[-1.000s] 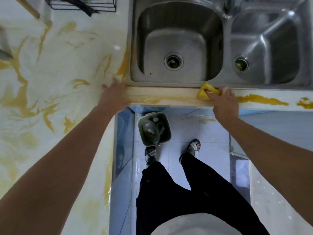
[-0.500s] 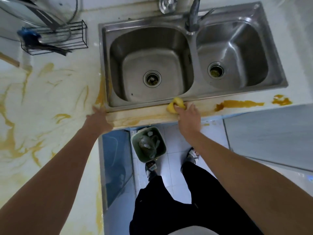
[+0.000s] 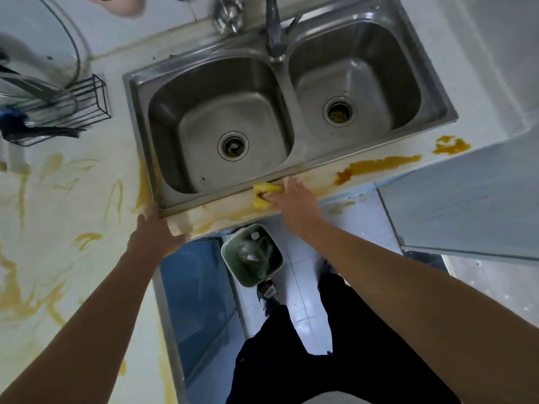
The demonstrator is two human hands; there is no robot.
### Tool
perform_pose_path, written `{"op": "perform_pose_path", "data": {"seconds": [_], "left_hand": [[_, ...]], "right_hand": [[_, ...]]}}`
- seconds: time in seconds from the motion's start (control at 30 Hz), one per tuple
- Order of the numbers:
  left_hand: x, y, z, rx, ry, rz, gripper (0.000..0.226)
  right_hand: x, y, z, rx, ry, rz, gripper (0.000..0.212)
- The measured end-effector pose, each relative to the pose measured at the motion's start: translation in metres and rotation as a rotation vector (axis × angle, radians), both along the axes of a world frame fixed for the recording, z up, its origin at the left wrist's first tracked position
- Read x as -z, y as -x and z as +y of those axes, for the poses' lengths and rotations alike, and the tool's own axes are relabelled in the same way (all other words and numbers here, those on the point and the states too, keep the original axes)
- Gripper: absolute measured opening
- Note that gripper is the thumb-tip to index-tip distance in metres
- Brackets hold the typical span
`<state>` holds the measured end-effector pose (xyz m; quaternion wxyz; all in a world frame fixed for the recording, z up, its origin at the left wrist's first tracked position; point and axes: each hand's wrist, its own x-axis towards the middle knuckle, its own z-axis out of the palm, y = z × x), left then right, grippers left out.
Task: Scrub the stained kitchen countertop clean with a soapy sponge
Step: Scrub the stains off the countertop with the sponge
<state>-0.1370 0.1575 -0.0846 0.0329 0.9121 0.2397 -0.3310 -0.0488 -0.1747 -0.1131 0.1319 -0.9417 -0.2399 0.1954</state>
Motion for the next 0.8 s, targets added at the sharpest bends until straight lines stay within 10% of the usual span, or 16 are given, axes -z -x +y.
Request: {"op": "perform_pose_path", "data": {"seconds": [0.3,0.57,0.8], "left_hand": [[-0.016,-0.041,-0.174,0.501,0.245,0.15,0.081],[-0.01,-0.081,-0.233,0.554,0.294,0.28,0.087],[-0.01,-0.085,-0.241,0.451,0.296,0.372,0.086]], "right_hand": [[-0.01,-0.036,-0.148,0.288,-0.06,-0.095,0.066],[-0.006,-0.093,-0.318,1.141,-0.014,-0.171,0.047],[-0.009,-0.106,-0.298,0.976,0.025,-0.047,0.028]]}}
